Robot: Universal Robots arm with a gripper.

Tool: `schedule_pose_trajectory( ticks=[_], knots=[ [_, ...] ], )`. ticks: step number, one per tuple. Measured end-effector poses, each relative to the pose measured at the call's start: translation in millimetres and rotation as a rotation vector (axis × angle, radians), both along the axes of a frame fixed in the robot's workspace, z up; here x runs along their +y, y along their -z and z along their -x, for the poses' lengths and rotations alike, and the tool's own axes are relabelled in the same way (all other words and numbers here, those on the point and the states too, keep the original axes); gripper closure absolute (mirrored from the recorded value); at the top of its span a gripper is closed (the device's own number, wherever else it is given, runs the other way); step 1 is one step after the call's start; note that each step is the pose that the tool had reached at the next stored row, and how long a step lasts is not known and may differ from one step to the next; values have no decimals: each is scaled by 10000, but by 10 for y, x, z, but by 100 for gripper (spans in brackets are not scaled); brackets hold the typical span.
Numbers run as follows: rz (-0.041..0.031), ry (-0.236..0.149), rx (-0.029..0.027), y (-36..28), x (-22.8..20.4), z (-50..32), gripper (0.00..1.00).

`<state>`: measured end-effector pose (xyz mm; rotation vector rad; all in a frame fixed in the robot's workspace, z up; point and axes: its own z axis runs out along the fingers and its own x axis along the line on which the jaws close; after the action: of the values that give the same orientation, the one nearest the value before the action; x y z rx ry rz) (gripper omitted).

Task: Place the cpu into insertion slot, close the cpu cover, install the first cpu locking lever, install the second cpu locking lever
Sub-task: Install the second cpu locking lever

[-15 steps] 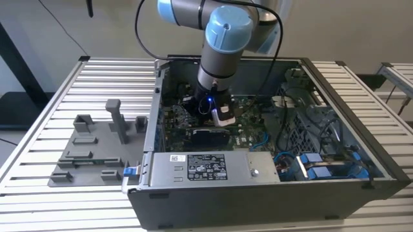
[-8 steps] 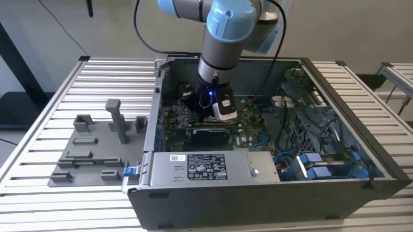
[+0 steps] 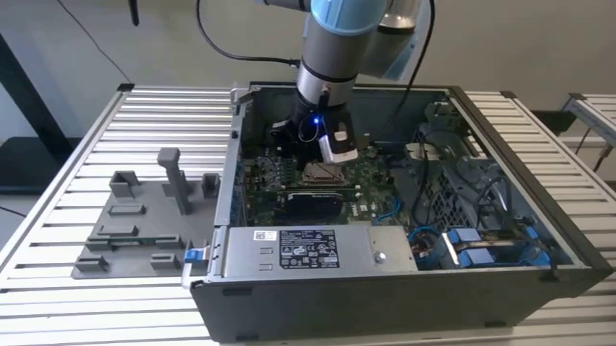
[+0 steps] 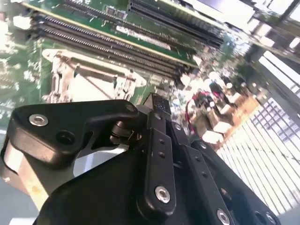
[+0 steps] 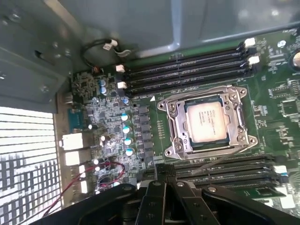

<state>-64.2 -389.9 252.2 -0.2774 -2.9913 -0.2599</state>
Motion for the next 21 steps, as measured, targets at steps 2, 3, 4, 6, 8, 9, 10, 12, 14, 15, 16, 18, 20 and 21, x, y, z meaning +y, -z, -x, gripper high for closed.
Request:
schedule_pose_trajectory(
  ticks=[2, 3, 4, 6, 8, 9, 10, 12, 14, 15, 16, 18, 20, 21],
  knots=[
    [0, 1, 0, -87, 0, -3, 89],
    [2, 0, 2, -127, 0, -9, 89],
    [-34, 0, 0, -143, 0, -26, 89],
    [-232, 1, 1, -144, 0, -106, 89],
    [-344, 1, 3, -145, 0, -197, 89],
    [-365, 1, 23, -149, 0, -227, 89],
    [-366, 0, 71, -160, 0, -256, 89],
    [-369, 3, 168, -169, -4, -292, 89],
    [-366, 4, 164, -157, -4, -292, 89],
    [-366, 7, 161, -141, -4, -289, 89],
    [-365, 10, 160, -125, -4, -286, 89],
    [-364, 22, 160, -92, -4, -278, 89],
    [-361, 30, 161, -68, -4, -276, 89],
    [-360, 38, 161, -58, -4, -273, 89]
  ],
)
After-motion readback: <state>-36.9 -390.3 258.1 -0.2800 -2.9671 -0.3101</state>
